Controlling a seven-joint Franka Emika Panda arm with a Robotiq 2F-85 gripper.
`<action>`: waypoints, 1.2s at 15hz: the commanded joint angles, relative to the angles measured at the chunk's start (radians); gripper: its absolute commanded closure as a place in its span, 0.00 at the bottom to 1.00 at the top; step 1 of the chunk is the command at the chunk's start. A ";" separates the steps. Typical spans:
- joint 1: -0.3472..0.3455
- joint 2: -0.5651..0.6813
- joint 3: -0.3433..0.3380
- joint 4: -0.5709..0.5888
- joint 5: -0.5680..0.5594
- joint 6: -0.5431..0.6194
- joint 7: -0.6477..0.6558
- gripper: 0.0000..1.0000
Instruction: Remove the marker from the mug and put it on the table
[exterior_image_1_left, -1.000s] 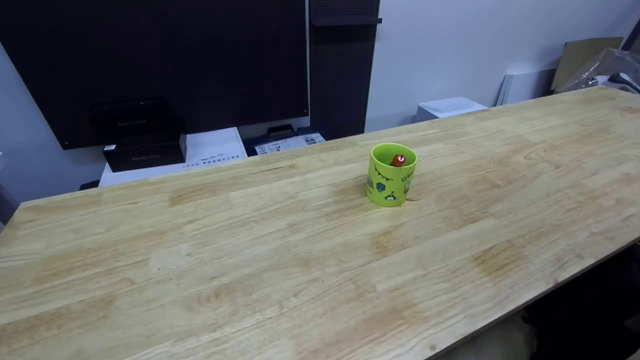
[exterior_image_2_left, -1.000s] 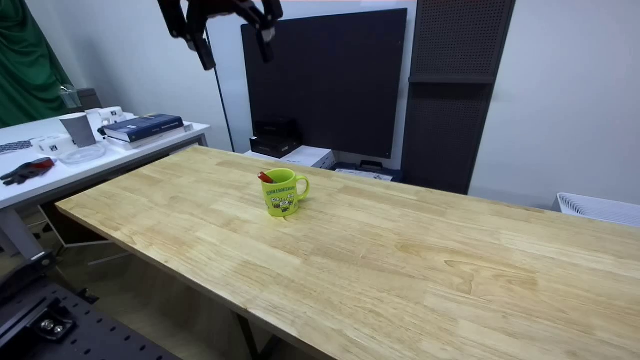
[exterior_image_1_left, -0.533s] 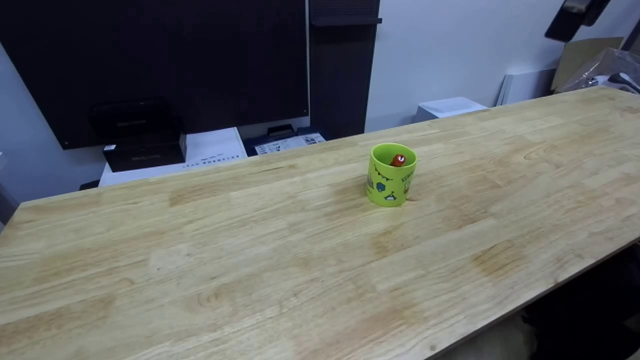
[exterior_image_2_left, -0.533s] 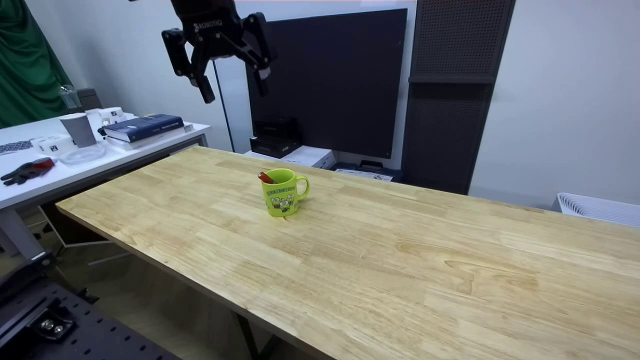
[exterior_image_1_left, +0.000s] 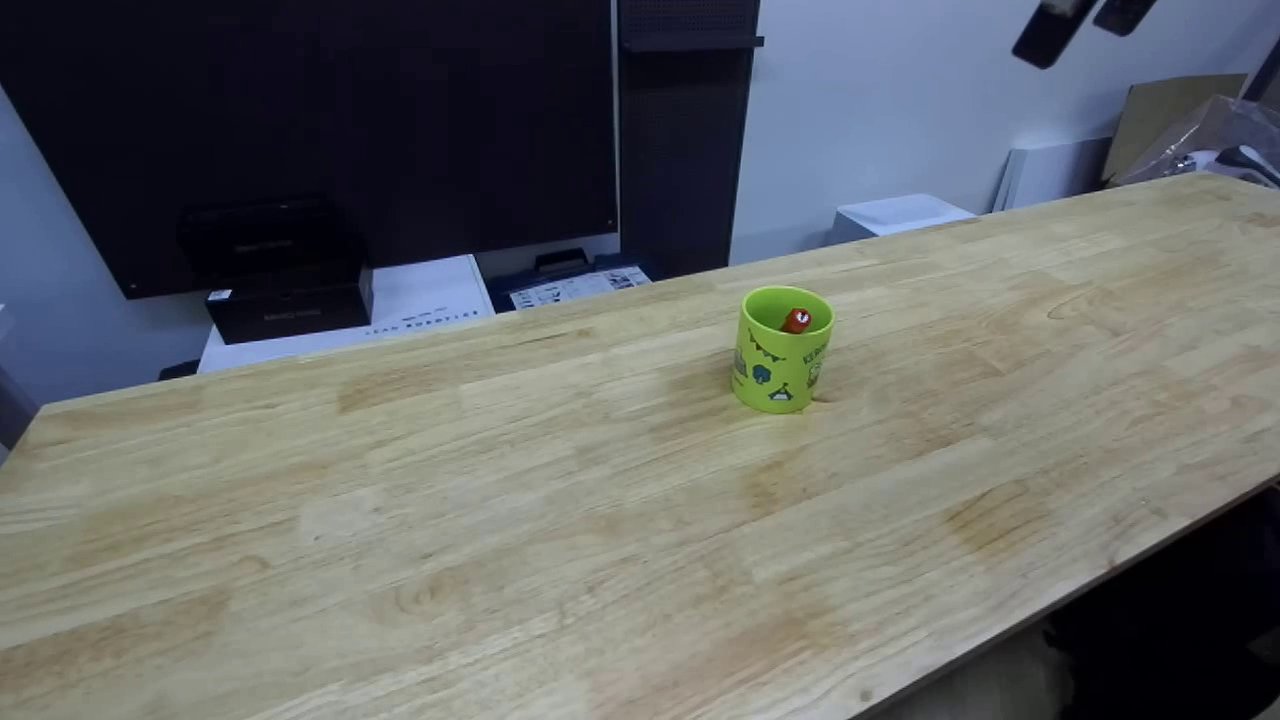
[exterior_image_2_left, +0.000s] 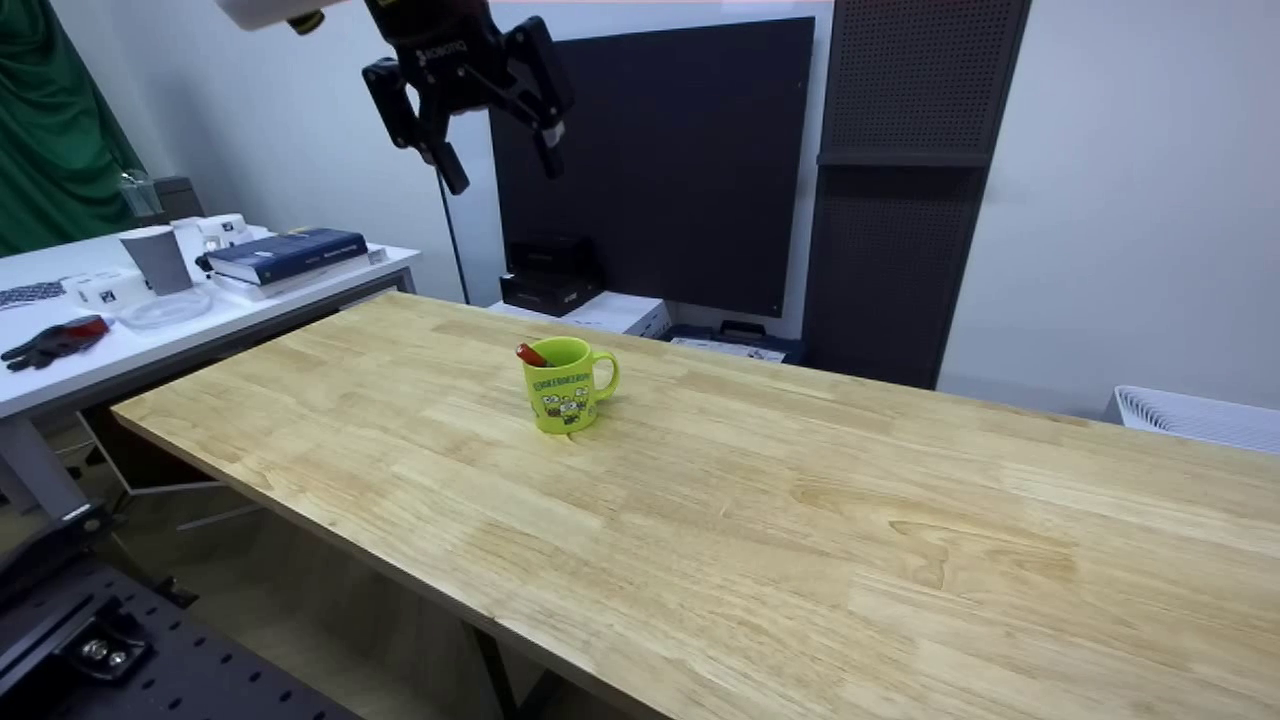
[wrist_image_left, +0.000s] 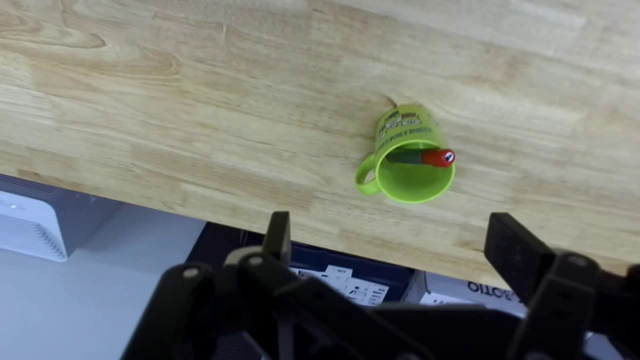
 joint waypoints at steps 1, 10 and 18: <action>-0.104 0.140 0.112 0.003 -0.098 0.225 0.259 0.00; -0.246 0.362 0.297 0.088 -0.388 0.264 0.730 0.00; -0.217 0.426 0.306 0.101 -0.391 0.252 0.734 0.00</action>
